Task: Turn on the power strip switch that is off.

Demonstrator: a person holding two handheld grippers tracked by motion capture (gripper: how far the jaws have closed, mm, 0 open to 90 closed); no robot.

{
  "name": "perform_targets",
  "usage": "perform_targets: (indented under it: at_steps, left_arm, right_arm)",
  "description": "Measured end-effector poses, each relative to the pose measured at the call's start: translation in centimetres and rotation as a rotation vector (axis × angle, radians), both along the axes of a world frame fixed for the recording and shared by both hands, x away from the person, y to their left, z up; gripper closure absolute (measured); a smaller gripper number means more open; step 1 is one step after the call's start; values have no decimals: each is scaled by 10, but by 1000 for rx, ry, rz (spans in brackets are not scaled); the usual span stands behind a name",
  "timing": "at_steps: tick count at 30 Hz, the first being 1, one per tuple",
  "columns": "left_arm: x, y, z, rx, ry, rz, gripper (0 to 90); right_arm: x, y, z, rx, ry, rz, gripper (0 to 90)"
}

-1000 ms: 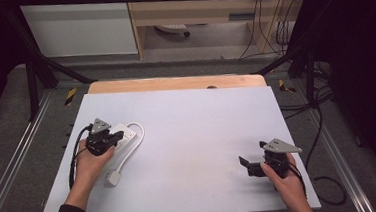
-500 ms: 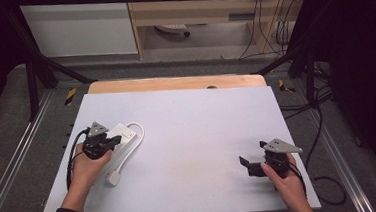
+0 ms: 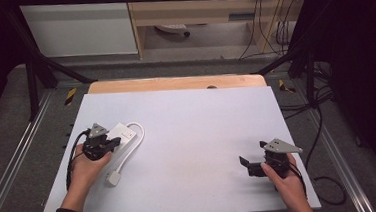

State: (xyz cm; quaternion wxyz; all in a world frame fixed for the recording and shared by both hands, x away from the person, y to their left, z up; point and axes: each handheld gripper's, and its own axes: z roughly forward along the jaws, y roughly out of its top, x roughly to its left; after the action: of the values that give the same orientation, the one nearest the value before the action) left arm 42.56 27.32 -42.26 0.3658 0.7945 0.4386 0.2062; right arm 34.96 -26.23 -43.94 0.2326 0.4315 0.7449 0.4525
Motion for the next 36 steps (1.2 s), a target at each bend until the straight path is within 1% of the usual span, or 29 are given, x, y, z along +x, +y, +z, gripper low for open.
perform_targets:
  at_steps: [7, 14, 17, 26, 36]
  left_arm:
    - [0, -1, -2, 11, 3, -1, 900]
    - [1, -1, -3, 9, 4, 6, 900]
    - [2, -1, -4, 19, 6, -1, 900]
    - [3, -1, -4, 8, 7, 2, 900]
    - [4, 1, -4, -9, 19, 5, 900]
  right_arm:
    - [0, 0, 0, 2, 2, -2, 28]
    - [1, 0, -1, 2, 5, -4, 29]
    - [1, 0, -1, 3, 4, -3, 28]
    - [0, -2, 0, 6, 3, -8, 28]
    - [0, -2, -1, 3, 2, -5, 29]
